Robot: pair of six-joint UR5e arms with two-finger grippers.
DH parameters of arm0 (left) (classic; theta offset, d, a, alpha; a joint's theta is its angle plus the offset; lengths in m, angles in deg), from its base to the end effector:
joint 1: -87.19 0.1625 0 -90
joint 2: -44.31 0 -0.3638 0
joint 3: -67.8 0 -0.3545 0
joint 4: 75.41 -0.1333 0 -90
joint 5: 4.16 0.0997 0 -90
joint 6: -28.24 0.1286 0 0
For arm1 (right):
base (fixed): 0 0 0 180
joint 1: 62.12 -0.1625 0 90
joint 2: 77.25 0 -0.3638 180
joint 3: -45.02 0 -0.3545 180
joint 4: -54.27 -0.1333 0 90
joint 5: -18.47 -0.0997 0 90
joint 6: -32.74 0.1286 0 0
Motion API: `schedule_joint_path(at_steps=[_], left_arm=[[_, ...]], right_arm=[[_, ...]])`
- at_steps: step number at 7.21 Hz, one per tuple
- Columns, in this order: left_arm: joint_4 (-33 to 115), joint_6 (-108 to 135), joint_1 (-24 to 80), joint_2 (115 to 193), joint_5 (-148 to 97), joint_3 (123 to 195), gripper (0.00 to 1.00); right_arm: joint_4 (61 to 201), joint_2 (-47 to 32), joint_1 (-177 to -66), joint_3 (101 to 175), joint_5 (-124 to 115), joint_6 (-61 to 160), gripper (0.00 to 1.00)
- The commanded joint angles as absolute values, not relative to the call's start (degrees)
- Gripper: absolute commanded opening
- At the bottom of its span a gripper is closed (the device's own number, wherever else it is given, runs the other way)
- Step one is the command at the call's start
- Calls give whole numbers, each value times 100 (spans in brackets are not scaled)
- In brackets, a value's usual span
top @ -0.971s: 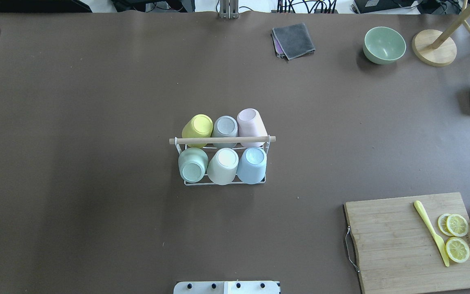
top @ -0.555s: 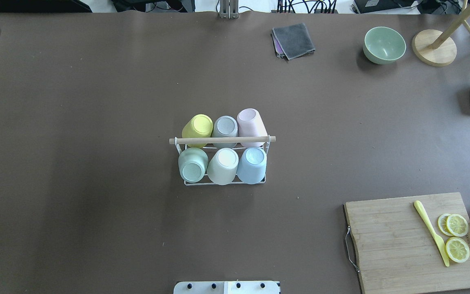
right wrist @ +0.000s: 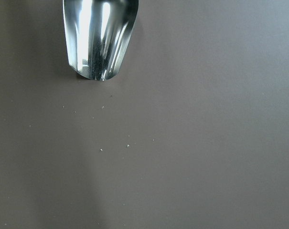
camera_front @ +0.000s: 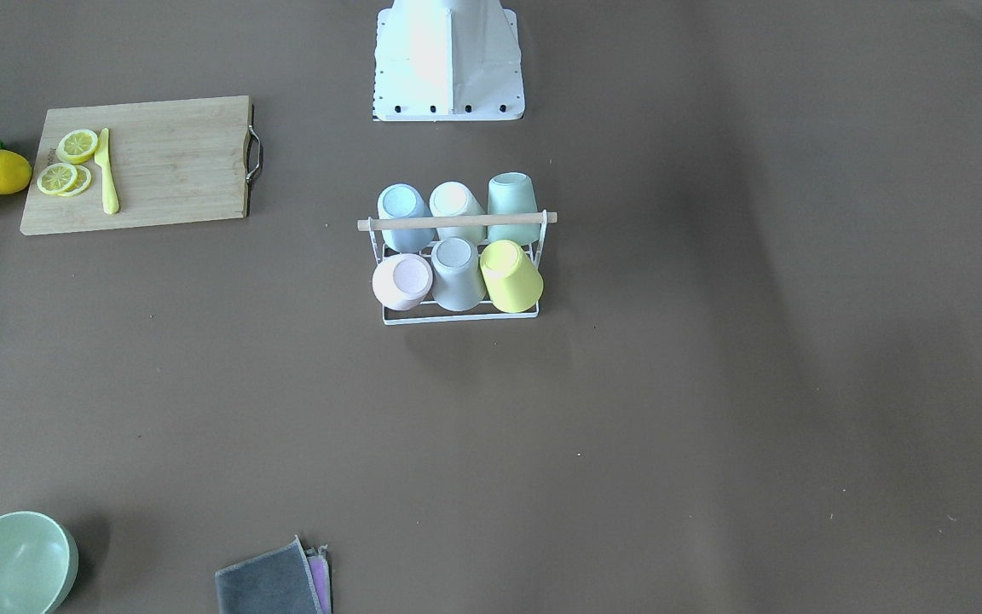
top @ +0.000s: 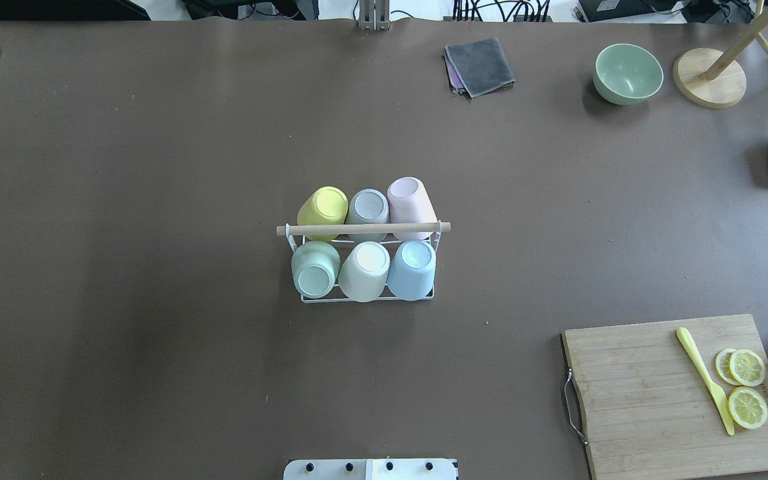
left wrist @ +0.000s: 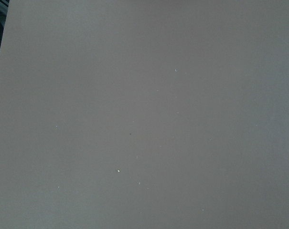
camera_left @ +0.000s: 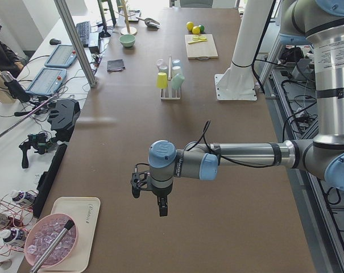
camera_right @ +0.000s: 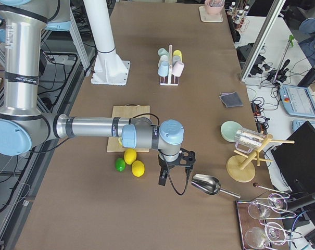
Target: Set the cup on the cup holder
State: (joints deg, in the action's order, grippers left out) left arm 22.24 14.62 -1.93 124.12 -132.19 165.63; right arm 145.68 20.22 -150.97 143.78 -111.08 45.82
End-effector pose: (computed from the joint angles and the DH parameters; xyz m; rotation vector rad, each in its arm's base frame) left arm -0.0479 -0.3992 0.6268 0.0045 0.6701 -0.1833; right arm 0.0432 -0.4076 0.6146 -0.0876 -0.6859 0.2006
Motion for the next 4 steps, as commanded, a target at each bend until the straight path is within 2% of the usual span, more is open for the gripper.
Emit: schedule_joint_path(at_steps=[1, 4], left_arm=[[2224, 1462, -193, 12412, -13222, 16563, 98], [2224, 1470, -193, 12403, -13248, 16536, 98]], right_arm=[[14567, 2022, -15097, 14381, -11108, 4575, 100], [14559, 2022, -15097, 14389, -11108, 4575, 100]])
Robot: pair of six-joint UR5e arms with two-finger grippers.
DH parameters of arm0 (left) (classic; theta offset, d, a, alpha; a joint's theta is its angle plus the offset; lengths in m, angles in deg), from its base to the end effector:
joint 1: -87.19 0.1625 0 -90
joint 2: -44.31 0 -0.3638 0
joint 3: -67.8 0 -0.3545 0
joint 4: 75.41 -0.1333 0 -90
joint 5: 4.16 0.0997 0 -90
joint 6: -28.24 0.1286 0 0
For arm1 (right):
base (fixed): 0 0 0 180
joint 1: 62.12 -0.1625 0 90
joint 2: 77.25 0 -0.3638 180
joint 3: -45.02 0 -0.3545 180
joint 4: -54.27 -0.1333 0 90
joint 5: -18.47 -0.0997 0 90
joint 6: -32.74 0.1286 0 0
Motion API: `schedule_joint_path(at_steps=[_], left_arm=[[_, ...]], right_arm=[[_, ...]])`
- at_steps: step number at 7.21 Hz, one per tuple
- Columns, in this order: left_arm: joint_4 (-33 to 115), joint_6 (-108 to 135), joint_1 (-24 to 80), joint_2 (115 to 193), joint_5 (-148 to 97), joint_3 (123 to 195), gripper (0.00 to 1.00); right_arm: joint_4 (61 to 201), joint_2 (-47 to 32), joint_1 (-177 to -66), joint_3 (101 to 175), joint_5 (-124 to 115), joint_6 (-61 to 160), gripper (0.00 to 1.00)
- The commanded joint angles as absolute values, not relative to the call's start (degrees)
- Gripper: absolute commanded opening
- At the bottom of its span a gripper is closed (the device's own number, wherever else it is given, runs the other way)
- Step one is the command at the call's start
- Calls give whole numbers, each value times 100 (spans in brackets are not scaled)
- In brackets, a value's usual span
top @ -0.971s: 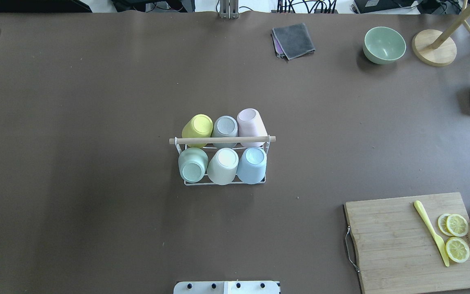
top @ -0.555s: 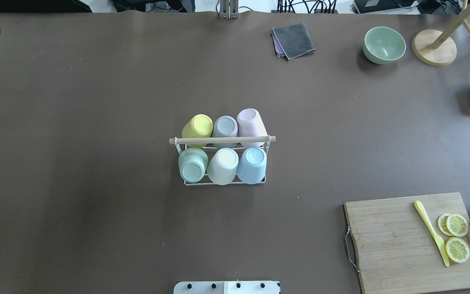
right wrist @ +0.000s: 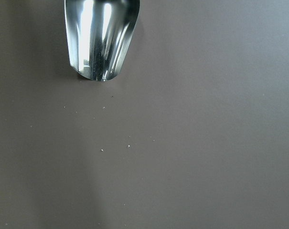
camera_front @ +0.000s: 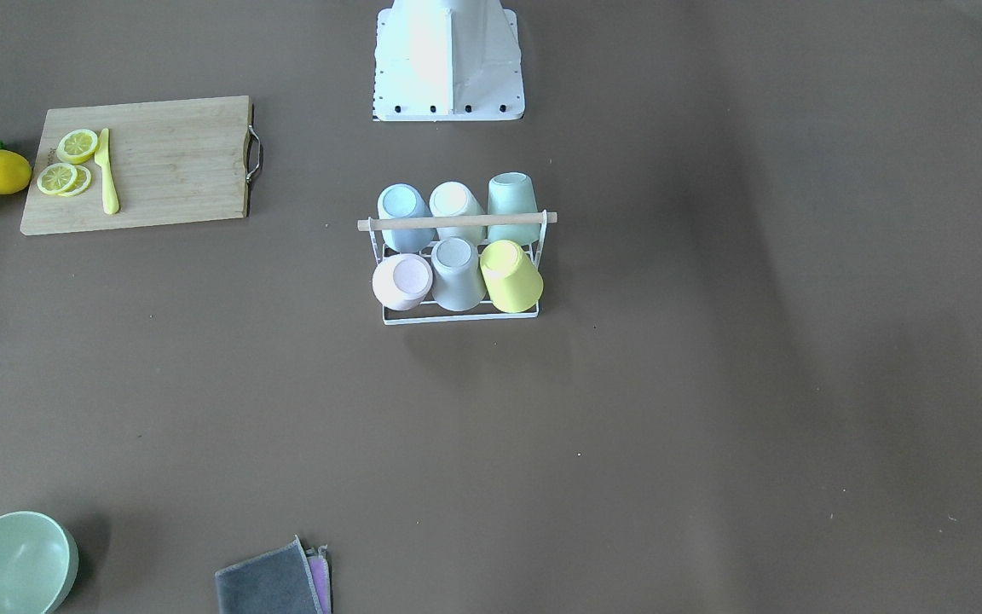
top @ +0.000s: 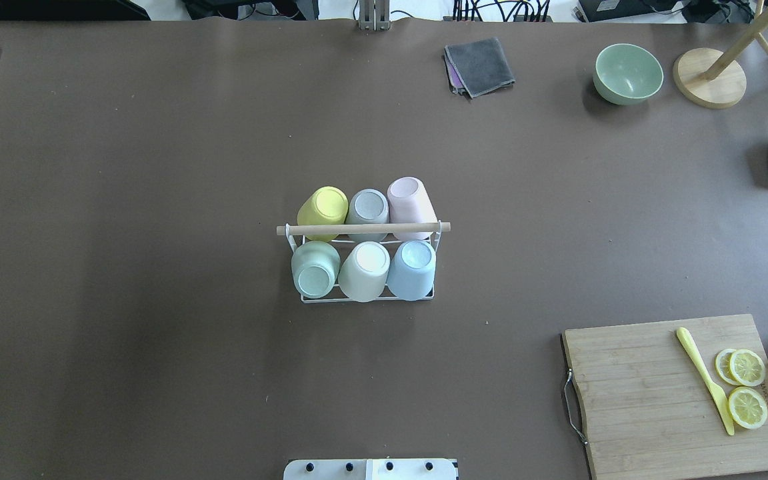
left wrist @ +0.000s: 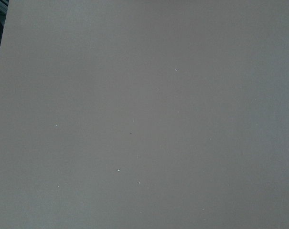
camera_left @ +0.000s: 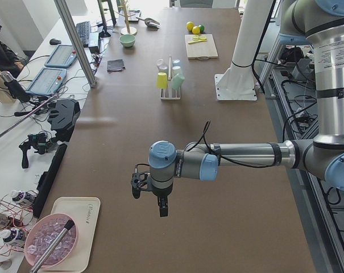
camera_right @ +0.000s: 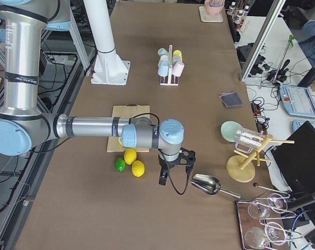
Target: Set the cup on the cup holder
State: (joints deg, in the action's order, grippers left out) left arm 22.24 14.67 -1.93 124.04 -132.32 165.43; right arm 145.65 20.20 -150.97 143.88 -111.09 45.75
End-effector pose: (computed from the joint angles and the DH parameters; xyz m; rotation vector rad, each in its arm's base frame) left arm -0.0477 -0.3982 0.6288 -0.0002 0.6719 -0.1840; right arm 0.0432 -0.4079 0.6136 -0.0847 -0.6864 0.1985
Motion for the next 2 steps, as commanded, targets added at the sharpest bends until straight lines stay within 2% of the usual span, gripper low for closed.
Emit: schedule_joint_path(at_steps=[1, 2], left_arm=[[2224, 1470, -193, 12403, -13248, 16536, 98], [2224, 1462, -193, 12412, -13248, 16536, 98]], right_arm=[[14567, 2022, -15097, 14389, -11117, 4575, 100], [14567, 2022, -15097, 14398, -11117, 4592, 100]])
